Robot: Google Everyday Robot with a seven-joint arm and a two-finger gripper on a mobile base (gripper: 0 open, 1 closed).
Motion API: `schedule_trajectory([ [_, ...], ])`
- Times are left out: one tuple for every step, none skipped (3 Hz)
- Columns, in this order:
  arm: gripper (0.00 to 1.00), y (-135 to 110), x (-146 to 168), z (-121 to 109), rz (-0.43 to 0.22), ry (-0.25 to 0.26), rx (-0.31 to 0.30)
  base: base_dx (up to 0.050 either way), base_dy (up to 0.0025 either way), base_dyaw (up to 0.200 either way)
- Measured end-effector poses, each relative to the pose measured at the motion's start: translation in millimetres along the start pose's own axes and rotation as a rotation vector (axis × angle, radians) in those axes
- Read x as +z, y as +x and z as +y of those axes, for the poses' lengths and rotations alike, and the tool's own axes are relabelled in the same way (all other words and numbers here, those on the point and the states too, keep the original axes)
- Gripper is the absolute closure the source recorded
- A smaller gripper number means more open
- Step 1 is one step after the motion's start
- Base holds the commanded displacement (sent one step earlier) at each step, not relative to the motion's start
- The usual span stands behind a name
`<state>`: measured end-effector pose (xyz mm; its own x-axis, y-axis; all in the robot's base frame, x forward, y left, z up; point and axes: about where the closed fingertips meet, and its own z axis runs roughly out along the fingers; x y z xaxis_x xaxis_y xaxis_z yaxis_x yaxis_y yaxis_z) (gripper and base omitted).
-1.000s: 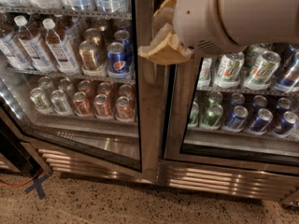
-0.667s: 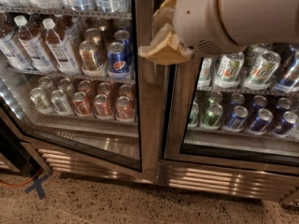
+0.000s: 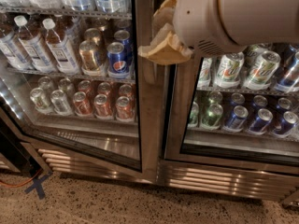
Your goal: Open left fridge door
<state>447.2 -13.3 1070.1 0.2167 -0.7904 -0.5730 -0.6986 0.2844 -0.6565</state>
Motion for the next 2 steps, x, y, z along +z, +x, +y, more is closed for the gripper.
schedule_trajectory([
  [1.0,0.0,0.0,0.0,0.0,0.0,0.0,-0.05,-0.00001,0.0],
  [1.0,0.0,0.0,0.0,0.0,0.0,0.0,0.0,0.0,0.0],
])
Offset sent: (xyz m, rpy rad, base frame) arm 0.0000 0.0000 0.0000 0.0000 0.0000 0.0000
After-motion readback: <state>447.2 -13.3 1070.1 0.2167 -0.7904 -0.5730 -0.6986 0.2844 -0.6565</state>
